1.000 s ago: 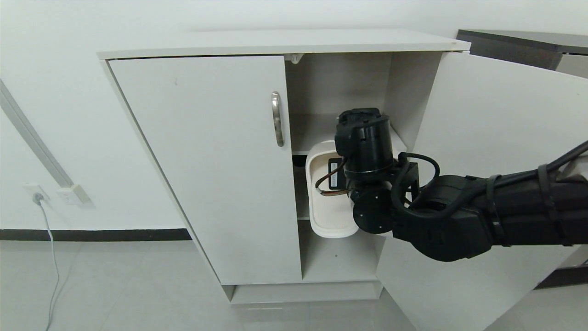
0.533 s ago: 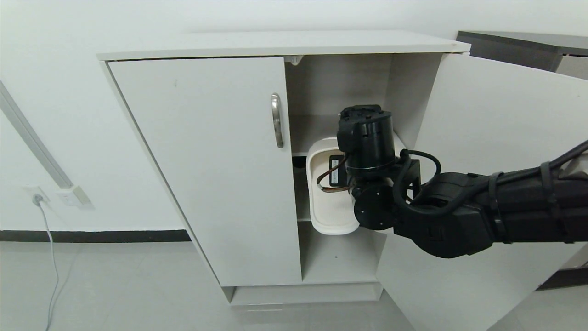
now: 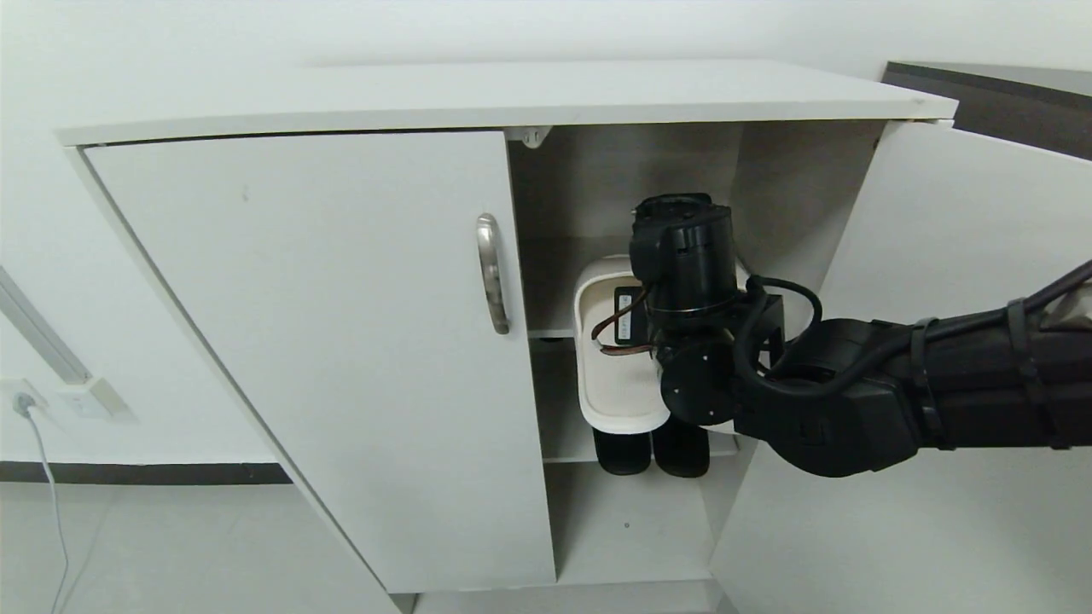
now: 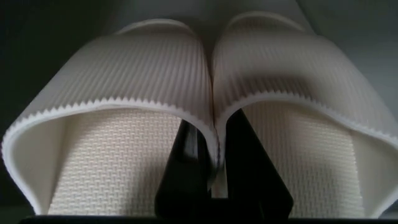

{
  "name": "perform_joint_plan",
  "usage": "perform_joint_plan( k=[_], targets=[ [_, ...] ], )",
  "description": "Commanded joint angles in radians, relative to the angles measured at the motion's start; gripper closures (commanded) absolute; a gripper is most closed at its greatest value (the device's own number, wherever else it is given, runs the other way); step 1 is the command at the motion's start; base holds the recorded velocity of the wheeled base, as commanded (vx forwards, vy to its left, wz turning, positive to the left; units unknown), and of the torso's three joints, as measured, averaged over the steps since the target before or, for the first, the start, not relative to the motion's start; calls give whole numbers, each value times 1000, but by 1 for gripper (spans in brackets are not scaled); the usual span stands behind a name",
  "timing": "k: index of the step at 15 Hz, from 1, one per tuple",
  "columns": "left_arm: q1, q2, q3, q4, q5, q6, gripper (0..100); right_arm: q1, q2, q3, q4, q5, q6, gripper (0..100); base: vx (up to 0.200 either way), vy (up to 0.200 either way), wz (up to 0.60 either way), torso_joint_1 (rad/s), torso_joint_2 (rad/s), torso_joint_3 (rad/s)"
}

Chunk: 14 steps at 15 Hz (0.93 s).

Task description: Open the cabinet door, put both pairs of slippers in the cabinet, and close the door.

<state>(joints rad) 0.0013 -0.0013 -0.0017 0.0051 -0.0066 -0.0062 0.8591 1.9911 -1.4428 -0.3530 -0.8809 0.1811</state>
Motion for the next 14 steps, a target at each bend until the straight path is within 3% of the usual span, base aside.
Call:
perform_joint_plan(
  k=[1,4,7,14],
  targets=[
    [0,1,0,-1,0,-1,100,3,-3,16,-1,2,0,100,0,0,0,0,0,0],
    [0,1,0,-1,0,-3,100,1,-1,39,-6,8,1,100,0,0,0,0,0,0],
    [0,1,0,-1,0,-3,100,-38,-1,28,-3,120,-32,100,0,0,0,0,0,0],
    [0,1,0,-1,2,-3,100,-98,127,-268,177,152,-37,100,0,0,0,0,0,0]
  ],
)
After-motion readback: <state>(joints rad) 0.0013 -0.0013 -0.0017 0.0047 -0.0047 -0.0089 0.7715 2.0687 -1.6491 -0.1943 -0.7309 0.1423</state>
